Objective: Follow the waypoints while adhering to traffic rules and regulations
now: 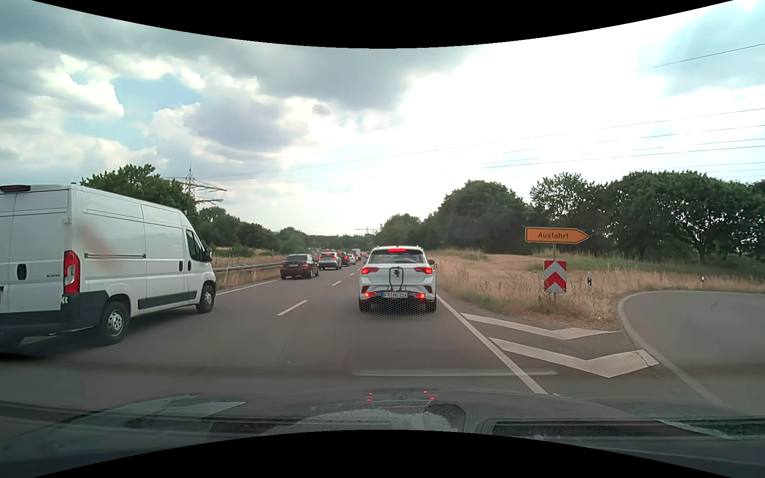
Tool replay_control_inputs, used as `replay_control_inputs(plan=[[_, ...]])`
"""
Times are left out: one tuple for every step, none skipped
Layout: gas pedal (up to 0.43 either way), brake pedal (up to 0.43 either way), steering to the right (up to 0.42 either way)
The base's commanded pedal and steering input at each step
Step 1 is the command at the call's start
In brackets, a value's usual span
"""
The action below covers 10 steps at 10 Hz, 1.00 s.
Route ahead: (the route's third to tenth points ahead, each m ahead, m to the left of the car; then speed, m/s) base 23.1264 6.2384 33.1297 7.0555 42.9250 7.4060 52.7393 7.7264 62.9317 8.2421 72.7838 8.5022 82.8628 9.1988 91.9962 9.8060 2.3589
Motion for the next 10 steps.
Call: replay_control_inputs(plan=[[0.000,0.116,-0.010],[0.000,0.122,-0.011],[0.000,0.128,-0.012],[0.000,0.128,-0.012],[0.000,0.122,-0.012],[0.000,0.116,-0.012],[0.000,0.098,-0.012],[0.000,0.091,-0.013],[0.000,0.091,-0.014],[0.000,0.091,-0.014]])
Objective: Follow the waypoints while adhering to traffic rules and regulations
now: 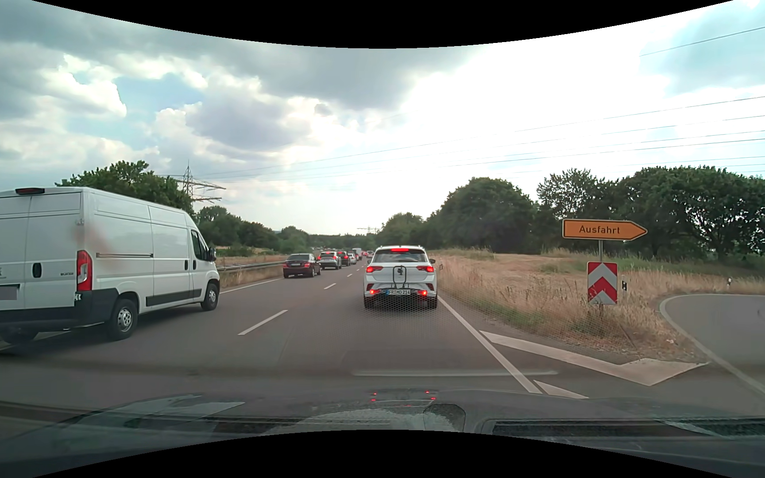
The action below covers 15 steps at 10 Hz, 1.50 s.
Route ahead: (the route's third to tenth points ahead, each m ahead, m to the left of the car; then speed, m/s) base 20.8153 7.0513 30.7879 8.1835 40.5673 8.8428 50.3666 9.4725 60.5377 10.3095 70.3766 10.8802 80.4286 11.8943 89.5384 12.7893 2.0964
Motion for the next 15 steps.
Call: replay_control_inputs(plan=[[0.000,0.091,-0.014],[0.000,0.091,-0.014],[0.000,0.091,-0.014],[0.000,0.091,-0.014],[0.000,0.091,-0.011],[0.000,0.098,-0.010],[0.000,0.098,-0.011],[0.000,0.098,-0.009],[0.000,0.098,-0.006],[0.000,0.098,-0.006],[0.000,0.098,-0.006],[0.000,0.098,-0.006],[0.000,0.098,-0.006],[0.000,0.104,-0.006],[0.000,0.104,-0.006]])
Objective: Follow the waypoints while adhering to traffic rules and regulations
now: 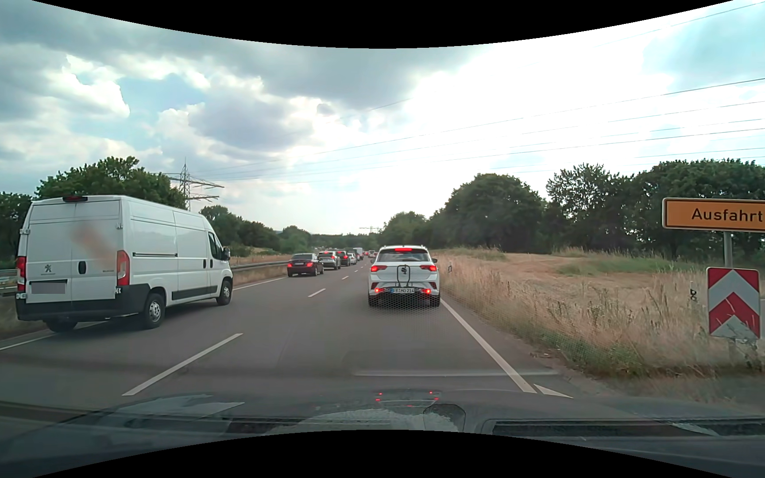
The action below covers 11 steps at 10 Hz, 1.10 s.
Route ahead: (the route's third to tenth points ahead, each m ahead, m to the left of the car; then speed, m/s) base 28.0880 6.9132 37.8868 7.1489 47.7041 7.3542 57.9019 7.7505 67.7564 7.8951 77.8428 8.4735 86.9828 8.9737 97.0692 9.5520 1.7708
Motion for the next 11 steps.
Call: replay_control_inputs(plan=[[0.000,0.104,-0.006],[0.000,0.104,-0.006],[0.000,0.104,-0.006],[0.000,0.104,-0.006],[0.000,0.104,-0.006],[0.000,0.110,-0.005],[0.000,0.104,-0.004],[0.000,0.110,-0.004],[0.000,0.110,-0.004],[0.000,0.110,-0.004],[0.000,0.110,-0.002]])
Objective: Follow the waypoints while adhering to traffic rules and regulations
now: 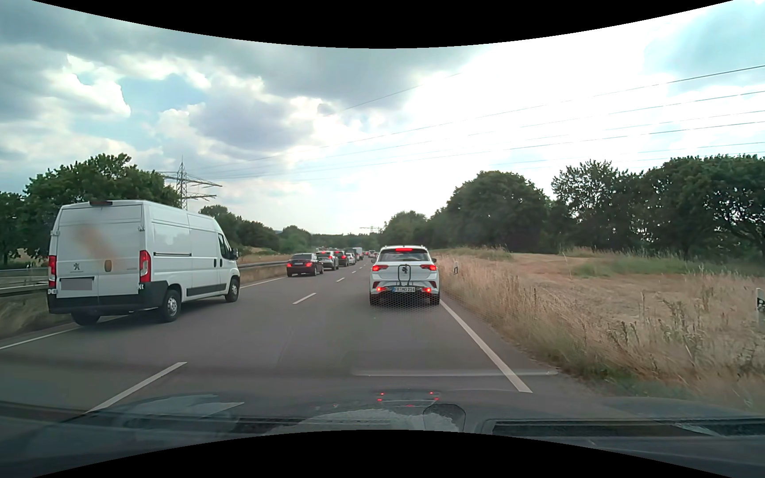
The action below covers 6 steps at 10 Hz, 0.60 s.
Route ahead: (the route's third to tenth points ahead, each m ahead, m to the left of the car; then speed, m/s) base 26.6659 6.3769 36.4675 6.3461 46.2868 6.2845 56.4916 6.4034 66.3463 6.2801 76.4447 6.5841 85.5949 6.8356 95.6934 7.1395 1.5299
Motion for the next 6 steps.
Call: replay_control_inputs(plan=[[0.000,0.110,-0.001],[0.000,0.104,-0.001],[0.000,0.085,0.000],[0.000,0.049,0.000],[0.000,0.000,0.000],[0.000,0.000,0.000]])
